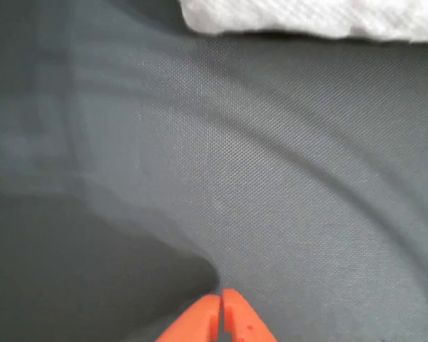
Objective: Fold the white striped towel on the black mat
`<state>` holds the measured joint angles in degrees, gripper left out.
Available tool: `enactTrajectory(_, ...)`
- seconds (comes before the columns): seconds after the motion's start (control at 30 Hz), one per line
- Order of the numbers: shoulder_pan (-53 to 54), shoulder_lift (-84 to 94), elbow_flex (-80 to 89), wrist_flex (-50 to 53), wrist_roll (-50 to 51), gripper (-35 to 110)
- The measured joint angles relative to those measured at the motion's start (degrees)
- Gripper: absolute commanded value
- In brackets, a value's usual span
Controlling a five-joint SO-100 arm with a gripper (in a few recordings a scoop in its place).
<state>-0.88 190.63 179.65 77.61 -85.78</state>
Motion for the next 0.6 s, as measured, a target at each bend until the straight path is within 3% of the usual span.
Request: enactTrajectory(0.6,-0.44,0.53,0.00,0.62,0.00,0)
